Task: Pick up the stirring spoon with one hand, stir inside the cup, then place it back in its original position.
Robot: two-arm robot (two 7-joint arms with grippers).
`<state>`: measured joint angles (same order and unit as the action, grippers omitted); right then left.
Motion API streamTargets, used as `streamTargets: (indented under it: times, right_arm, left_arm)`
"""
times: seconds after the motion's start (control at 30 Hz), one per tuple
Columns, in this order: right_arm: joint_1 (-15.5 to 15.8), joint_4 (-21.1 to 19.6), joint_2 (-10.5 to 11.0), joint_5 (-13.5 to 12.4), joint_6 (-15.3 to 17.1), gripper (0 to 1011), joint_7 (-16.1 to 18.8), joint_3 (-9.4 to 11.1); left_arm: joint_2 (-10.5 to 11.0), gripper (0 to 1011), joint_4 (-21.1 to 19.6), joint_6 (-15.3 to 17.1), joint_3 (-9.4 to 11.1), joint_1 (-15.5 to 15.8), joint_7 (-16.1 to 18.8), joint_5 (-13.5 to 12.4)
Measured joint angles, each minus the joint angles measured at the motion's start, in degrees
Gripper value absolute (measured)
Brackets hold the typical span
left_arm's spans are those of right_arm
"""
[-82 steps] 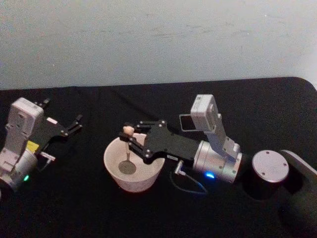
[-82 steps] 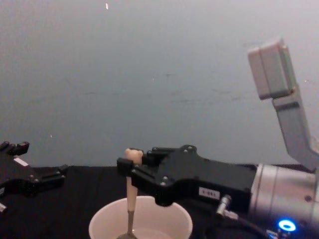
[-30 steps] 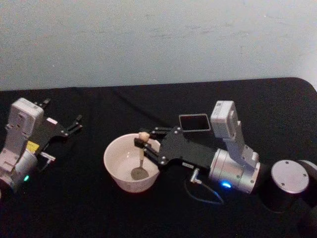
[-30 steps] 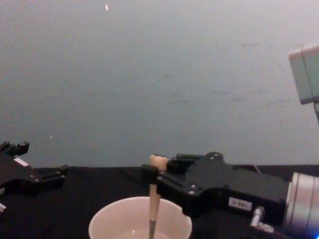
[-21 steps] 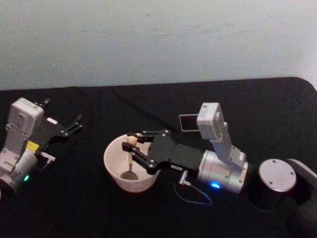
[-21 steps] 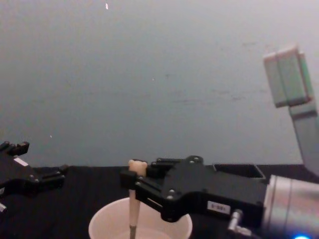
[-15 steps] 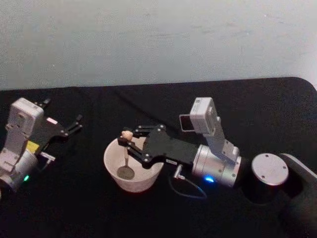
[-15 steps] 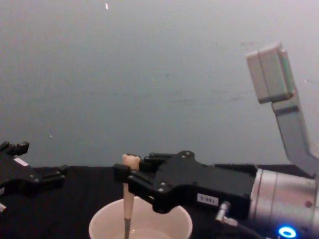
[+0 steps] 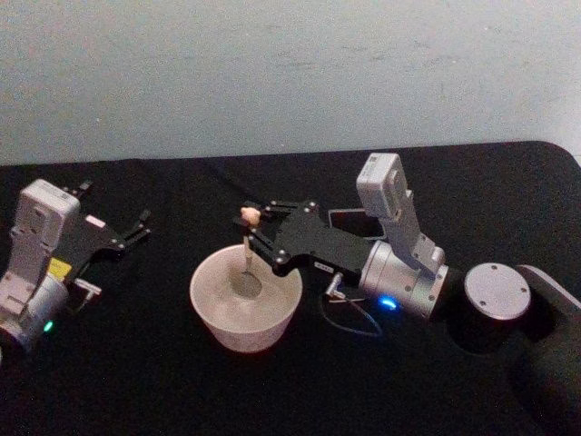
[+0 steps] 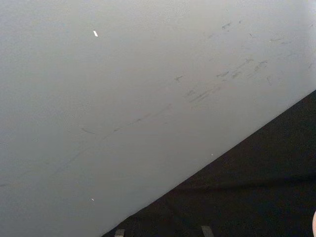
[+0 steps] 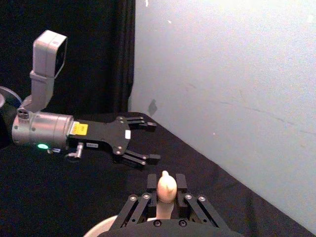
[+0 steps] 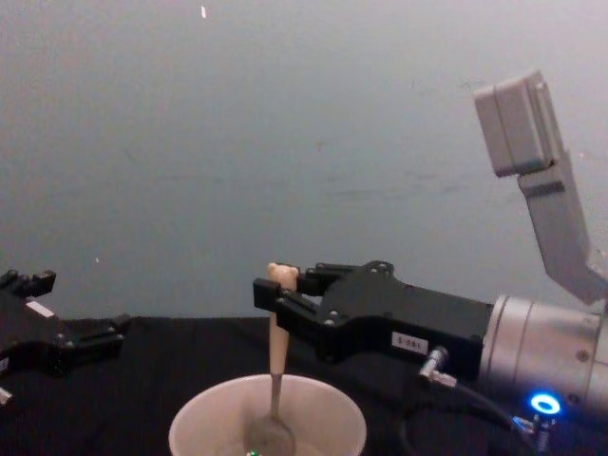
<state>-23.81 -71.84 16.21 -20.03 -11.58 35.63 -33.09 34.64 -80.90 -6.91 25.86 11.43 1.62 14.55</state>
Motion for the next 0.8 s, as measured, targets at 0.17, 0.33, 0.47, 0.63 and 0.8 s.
streamTargets:
  times: [0.17,0.33,0.47,0.63,0.8]
  right_arm:
    - [0.32,-0.08,0.38,0.16,0.03,215,-0.26,0.53]
    - [0.65,-0.54,0.56,0.24,0.08,215,-0.43,0.95]
    - [1.26,-2.11,1.14,0.08,0.10,215,-0.66,1.71]
    - [1.91,-5.24,2.41,-0.60,0.17,215,-0.71,2.79]
    - [2.68,-9.52,4.40,-1.68,0.73,215,-0.69,4.25]
  left_arm:
    - [0.00,1001,0.00,0.00,0.00,0.00,0.00,0.00]
    - [0.00,1001,0.00,0.00,0.00,0.00,0.00,0.00]
    - [0.00,1001,0.00,0.00,0.00,0.00,0.00,0.00]
    - [0.00,1001,0.00,0.00,0.00,0.00,0.00,0.00]
    - [0.00,1001,0.00,0.00,0.00,0.00,0.00,0.00]
